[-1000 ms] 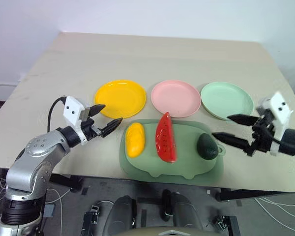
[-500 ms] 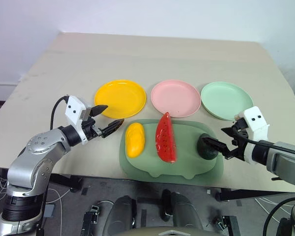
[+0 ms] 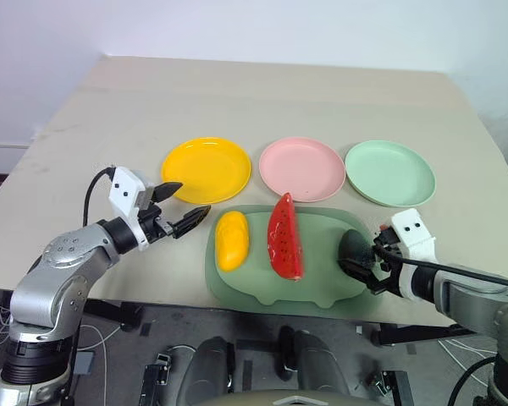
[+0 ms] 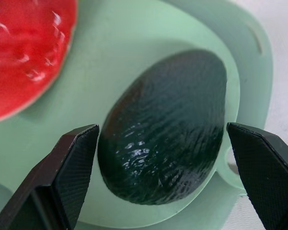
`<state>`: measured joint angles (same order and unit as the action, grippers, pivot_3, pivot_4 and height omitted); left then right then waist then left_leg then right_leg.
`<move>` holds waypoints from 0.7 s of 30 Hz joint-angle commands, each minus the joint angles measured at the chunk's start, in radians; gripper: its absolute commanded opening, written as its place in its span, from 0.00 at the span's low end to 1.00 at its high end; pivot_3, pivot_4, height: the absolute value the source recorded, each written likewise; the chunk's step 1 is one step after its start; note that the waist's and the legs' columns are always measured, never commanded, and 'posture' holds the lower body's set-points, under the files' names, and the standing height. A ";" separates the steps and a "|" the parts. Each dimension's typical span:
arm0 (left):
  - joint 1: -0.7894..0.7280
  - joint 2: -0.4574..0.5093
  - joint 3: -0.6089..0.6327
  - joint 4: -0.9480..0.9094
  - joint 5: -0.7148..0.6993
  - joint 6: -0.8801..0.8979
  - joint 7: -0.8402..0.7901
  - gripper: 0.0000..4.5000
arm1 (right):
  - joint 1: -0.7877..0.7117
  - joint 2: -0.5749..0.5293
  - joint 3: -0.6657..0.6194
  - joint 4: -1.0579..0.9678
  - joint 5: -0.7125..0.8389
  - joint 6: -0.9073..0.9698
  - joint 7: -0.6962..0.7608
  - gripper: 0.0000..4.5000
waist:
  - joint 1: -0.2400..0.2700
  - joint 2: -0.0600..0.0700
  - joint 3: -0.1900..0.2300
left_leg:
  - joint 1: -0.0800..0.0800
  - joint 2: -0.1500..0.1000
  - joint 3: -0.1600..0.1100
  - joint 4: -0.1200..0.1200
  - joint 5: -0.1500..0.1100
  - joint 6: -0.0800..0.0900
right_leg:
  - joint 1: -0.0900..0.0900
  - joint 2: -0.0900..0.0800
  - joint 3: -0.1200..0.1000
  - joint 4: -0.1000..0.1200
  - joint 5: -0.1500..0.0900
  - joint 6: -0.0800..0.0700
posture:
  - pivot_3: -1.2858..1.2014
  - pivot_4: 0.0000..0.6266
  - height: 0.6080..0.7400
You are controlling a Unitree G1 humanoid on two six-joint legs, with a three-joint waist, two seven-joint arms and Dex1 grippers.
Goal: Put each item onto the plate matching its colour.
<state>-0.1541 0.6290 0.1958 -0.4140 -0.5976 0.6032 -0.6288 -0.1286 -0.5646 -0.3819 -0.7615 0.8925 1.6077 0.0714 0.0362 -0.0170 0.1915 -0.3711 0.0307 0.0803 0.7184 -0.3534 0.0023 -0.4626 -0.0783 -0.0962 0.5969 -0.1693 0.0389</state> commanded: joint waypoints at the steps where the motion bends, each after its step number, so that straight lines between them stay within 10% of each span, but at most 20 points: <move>1: 0.007 0.015 0.035 -0.044 -0.003 -0.008 0.005 0.99 | -0.015 0.016 0.012 0.007 -0.048 0.007 -0.010 1.00 | 0.000 0.000 0.000 | 0.000 0.000 0.000 0.000 0.000 0.000 | 0.000 0.000 0.000 0.000 0.000 0.000 | 0.52 0.24 1.00; 9: 0.022 0.025 0.056 -0.055 -0.006 -0.004 0.009 1.00 | -0.057 -0.009 0.016 0.017 -0.111 -0.007 0.031 0.72 | 0.000 0.000 0.000 | 0.000 0.000 0.000 0.000 0.000 0.000 | 0.000 0.000 0.000 0.000 0.000 0.000 | 0.52 0.24 1.00; 21: 0.003 0.020 0.049 -0.057 -0.001 -0.007 0.038 1.00 | -0.417 -0.271 0.269 0.617 -0.453 -0.501 0.195 0.72 | -0.017 0.000 0.000 | -0.001 -0.001 0.000 -0.001 0.000 0.000 | -0.001 0.000 0.000 -0.001 0.000 0.000 | 0.52 0.24 1.00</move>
<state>-0.1332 0.6470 0.2283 -0.4397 -0.5985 0.6069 -0.5995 -0.5023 -0.8110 -0.1591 -0.2635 0.5246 1.2216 0.2425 0.0189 -0.0169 0.1915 -0.3717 0.0298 0.0808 0.7173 -0.3534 0.0024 -0.4630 -0.0780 -0.0964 0.5957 -0.1694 0.0391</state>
